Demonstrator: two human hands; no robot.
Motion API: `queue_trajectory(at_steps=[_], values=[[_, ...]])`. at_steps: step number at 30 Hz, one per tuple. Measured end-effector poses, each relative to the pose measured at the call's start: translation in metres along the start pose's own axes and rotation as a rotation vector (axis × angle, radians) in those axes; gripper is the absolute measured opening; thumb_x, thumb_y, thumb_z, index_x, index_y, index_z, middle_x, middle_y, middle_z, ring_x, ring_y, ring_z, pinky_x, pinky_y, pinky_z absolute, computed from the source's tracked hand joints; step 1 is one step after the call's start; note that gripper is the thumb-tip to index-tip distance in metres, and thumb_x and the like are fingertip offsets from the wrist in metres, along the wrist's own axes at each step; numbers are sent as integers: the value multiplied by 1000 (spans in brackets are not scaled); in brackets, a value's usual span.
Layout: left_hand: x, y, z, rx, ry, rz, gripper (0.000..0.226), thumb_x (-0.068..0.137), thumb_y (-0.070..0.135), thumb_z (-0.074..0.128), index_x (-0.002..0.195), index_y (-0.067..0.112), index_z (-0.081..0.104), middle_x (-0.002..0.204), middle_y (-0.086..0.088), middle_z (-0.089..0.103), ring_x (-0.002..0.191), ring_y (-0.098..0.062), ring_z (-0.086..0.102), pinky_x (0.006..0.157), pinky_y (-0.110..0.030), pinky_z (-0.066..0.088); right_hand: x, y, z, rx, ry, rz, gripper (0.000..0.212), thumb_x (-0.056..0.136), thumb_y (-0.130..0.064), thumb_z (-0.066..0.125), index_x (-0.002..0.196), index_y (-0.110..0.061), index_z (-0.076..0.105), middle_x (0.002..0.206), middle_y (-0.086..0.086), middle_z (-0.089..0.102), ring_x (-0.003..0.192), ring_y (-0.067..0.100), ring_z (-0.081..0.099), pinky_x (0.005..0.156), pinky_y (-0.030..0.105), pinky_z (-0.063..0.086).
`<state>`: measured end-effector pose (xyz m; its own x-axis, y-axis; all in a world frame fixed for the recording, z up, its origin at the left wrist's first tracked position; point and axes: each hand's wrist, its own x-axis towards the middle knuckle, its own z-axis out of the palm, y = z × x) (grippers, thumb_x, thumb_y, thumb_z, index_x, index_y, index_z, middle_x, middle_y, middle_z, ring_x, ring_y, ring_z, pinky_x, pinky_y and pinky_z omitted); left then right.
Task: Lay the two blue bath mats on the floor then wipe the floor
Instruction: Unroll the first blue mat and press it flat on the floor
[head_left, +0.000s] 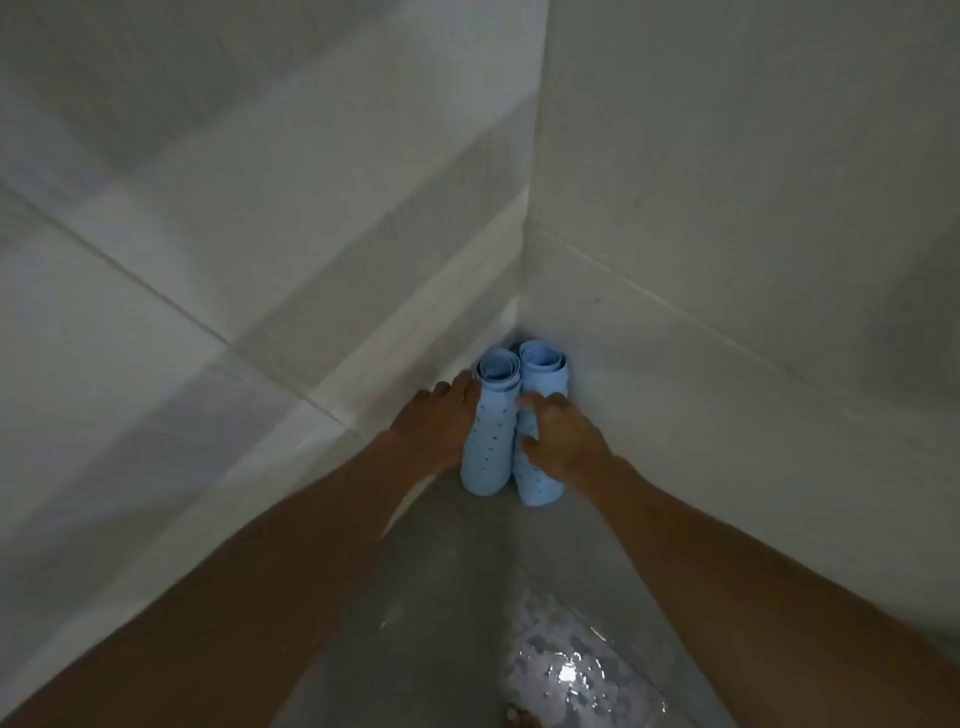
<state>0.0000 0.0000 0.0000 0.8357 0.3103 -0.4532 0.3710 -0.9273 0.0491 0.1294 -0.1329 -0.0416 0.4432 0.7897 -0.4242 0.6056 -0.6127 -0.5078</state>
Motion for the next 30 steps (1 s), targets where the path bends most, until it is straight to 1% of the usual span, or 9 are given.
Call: queue_trajectory(at_steps=[5,9,14,16,18,22,24,27,30], values=[[68,-18,38,-181,41,-33,76,90,4,54,152,4,9,156,-16,23,116,-35,53,91,-46,49,78,17,57,87,138,-22,75,92,-27,64,155,-22,25,131,20,50,115,34,56,96,47,51],[86,-25,68,-188,127,4,62,87,4,57,145,5,34,151,-11,32,113,-36,56,86,-49,51,97,22,79,118,242,22,54,92,-33,65,140,-18,46,135,16,48,119,31,53,96,45,50],[69,-29,90,-99,417,141,26,87,10,47,103,-1,64,119,-20,60,89,-40,61,64,-43,54,84,24,96,133,300,-123,24,91,-17,67,108,-1,62,109,19,58,94,33,60,79,41,51],[58,-36,100,-18,463,240,39,83,18,37,97,0,68,110,-19,65,90,-40,62,67,-45,56,73,23,104,62,257,-206,22,91,-14,67,107,0,64,104,22,59,88,35,61,74,45,54],[45,-41,109,55,454,282,40,81,18,39,103,4,69,114,-16,66,102,-41,61,82,-47,54,59,20,110,-5,256,-296,22,89,-13,69,106,1,67,96,25,61,81,39,63,66,42,54],[11,-35,120,76,442,273,30,74,10,68,104,3,69,120,-17,64,116,-43,56,97,-49,42,21,12,112,-176,233,-221,46,95,-34,63,133,-10,55,98,20,68,88,35,66,61,35,41],[-11,-30,127,31,435,277,32,70,9,74,101,2,69,120,-17,64,119,-42,53,99,-51,40,-6,8,118,-168,204,-191,62,92,-36,67,144,-11,45,98,20,69,87,36,67,66,37,46],[-48,-24,136,23,464,333,29,67,10,73,95,3,68,113,-16,65,115,-39,56,99,-46,36,-55,-3,124,-184,123,-155,79,86,-29,74,152,-15,32,110,24,62,100,38,61,77,34,40],[-98,-18,144,8,473,382,23,66,11,73,85,2,65,93,-15,66,96,-37,60,89,-43,41,-101,-25,131,-199,73,-99,77,90,-25,70,154,-25,27,114,21,57,106,38,55,80,34,38]])
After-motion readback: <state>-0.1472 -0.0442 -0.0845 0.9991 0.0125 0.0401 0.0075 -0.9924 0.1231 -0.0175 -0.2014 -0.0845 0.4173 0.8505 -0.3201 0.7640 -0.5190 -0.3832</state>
